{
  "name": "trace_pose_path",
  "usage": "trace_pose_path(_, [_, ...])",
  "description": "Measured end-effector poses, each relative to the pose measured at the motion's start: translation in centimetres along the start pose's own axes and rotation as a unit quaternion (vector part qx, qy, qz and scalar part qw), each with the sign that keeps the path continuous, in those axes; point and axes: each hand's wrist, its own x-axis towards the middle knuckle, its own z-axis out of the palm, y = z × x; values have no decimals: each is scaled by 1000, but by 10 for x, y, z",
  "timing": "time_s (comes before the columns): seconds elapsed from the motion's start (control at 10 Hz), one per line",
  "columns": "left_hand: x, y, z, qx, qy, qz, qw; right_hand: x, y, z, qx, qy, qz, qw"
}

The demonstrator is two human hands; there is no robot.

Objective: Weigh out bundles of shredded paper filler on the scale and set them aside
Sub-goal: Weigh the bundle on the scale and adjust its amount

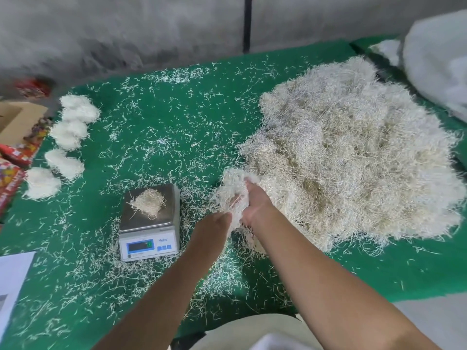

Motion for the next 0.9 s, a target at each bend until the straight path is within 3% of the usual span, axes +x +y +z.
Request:
trace_pose_path(0.1, [-16, -16, -7, 18, 17, 0, 1000, 8, -36, -15, 91, 35, -90, 991])
trace_pose_path(0.2, [-38, -52, -23, 14, 36, -29, 999, 35, -89, -55, 12, 42, -95, 994])
trace_pose_path(0.3, [-40, -83, -38, -12, 74, -70, 995, 27, -96, -72, -179, 24, -120, 976])
trace_pose_path(0.5, [-48, -86, -58, -17, 92, -52, 994, 37, -39, -93, -477, -28, -41, 878])
trace_pose_path(0.7, [-53, -114, -72, -75, 114, -72, 988, 23, 17, -113, -524, -12, -69, 849])
trace_pose_path(0.9, [-33, -152, -108, -123, 153, -186, 963, -6, 48, -139, -515, 3, -139, 846])
